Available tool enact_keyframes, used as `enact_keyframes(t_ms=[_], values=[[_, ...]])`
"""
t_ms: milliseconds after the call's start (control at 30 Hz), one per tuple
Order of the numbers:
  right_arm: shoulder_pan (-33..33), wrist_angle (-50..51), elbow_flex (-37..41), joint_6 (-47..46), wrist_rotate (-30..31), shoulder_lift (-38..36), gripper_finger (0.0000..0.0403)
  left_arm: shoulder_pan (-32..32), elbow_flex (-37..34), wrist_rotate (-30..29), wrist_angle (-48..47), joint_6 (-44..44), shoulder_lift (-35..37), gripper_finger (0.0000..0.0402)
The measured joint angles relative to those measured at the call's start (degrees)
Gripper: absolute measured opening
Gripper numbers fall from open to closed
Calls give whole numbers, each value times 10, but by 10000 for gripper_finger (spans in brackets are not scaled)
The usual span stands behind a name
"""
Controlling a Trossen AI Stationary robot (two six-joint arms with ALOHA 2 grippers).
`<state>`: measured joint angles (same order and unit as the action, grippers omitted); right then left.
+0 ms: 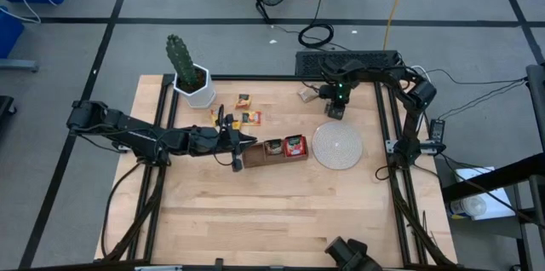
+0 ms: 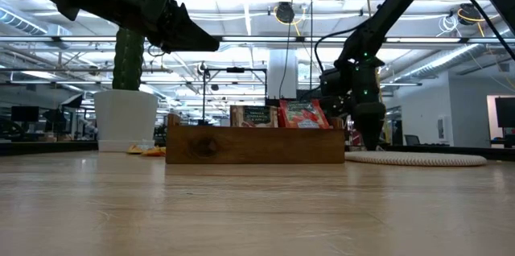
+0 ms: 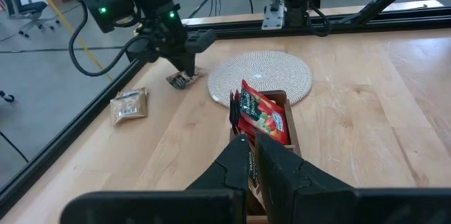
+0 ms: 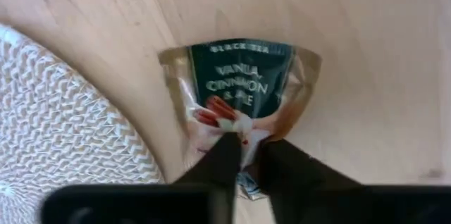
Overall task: Pick & Place Tea
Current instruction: Put the brown tea bag into the middle section of the wooden organizer
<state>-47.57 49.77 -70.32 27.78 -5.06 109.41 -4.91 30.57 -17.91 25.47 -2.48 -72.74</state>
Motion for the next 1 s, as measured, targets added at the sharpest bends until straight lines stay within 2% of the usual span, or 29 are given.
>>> enact_keyframes(t_ms=[67, 200, 333, 467, 533, 633, 767, 900, 1000], values=[[-1, -1, -1, -1, 1, -4, 13, 0, 0, 0, 0, 0, 0, 31], [0, -10, 3, -40, 20, -31, 9, 0, 0, 0, 0, 0, 0, 31], [16, -40, 2, -83, 22, -103, 5, 0, 0, 0, 2, 0, 0, 31], [67, -122, 35, -129, 21, -198, 3, 0, 0, -1, 13, 8, 0, 31], [105, -183, 66, -160, 37, -251, 2, 0, 0, -2, 14, 14, 0, 31], [182, -311, 134, -188, 102, -314, 2, 6, 0, -2, 19, 41, 0, 31], [294, -537, 227, -190, 132, -343, 1, 32, 12, 24, 19, 104, -17, 38], [376, -750, 296, -166, 185, -315, 1, 57, 49, 80, 20, 167, -56, 95], [413, -823, 311, -149, 234, -286, 1, 66, 93, 92, 16, 175, -89, 159]])
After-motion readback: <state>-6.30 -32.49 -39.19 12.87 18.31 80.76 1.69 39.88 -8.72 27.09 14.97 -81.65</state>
